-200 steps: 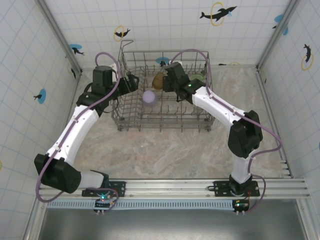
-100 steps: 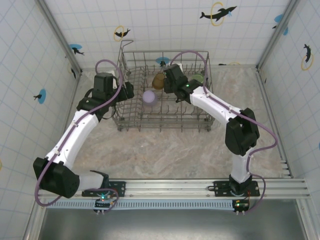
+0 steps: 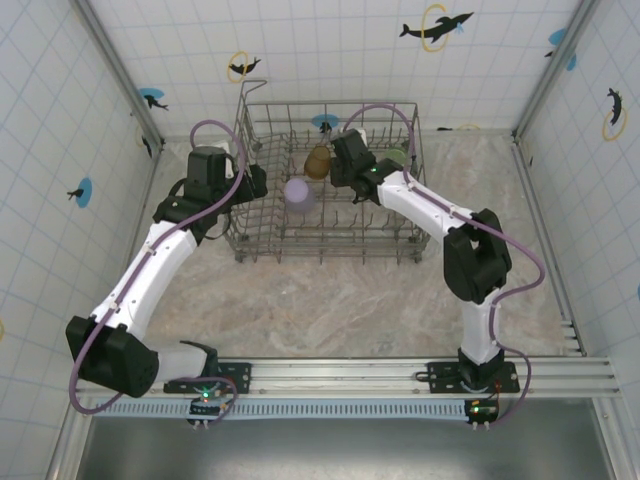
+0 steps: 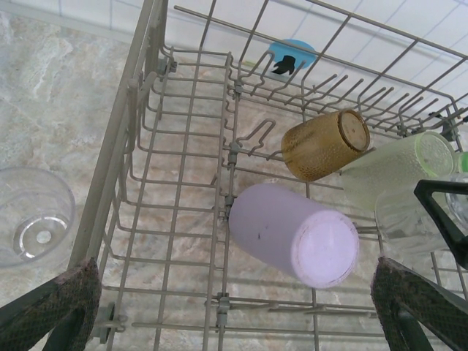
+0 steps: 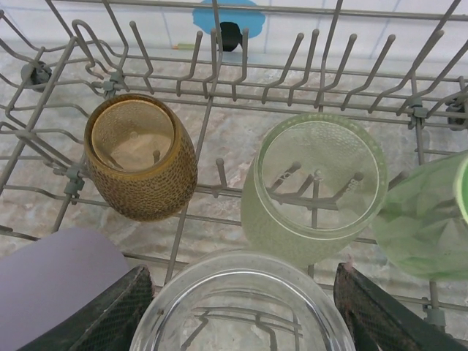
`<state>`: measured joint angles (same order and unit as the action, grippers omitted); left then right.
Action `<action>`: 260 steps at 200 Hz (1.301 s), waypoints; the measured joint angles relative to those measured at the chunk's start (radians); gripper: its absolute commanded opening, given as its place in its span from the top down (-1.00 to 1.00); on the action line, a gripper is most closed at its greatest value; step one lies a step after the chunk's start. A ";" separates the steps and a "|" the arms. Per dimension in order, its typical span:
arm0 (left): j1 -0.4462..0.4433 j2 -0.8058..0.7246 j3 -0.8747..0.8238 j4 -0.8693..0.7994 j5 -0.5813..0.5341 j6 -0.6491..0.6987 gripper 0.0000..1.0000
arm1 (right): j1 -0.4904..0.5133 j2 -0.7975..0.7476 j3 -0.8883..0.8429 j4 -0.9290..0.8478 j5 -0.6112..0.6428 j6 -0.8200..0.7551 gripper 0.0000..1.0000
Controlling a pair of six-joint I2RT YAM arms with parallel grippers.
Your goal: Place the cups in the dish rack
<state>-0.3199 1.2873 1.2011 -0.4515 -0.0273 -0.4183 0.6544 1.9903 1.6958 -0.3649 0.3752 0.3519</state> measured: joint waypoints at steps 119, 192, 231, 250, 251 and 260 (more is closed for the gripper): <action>0.000 0.000 -0.004 0.010 -0.002 0.000 -0.95 | -0.009 0.087 0.000 0.001 -0.042 0.008 -0.27; 0.000 0.000 -0.004 0.010 -0.007 -0.001 -0.95 | -0.021 0.093 0.000 0.001 -0.048 0.025 -0.76; -0.001 0.000 -0.002 0.009 -0.012 -0.004 -0.95 | -0.024 0.084 0.000 0.000 -0.067 0.037 -0.85; -0.002 0.000 0.005 0.002 -0.020 -0.005 -0.95 | -0.023 0.056 0.000 -0.001 -0.077 0.046 -0.87; -0.002 0.000 0.005 0.001 -0.021 -0.005 -0.95 | -0.023 0.053 0.000 -0.001 -0.078 0.047 -0.87; -0.002 0.000 0.012 -0.008 -0.029 -0.005 -0.95 | -0.021 0.031 -0.002 0.000 -0.084 0.050 -0.90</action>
<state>-0.3218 1.2869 1.2129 -0.4595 -0.0566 -0.4229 0.6331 2.0216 1.6939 -0.3653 0.2916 0.4019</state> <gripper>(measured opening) 0.975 0.935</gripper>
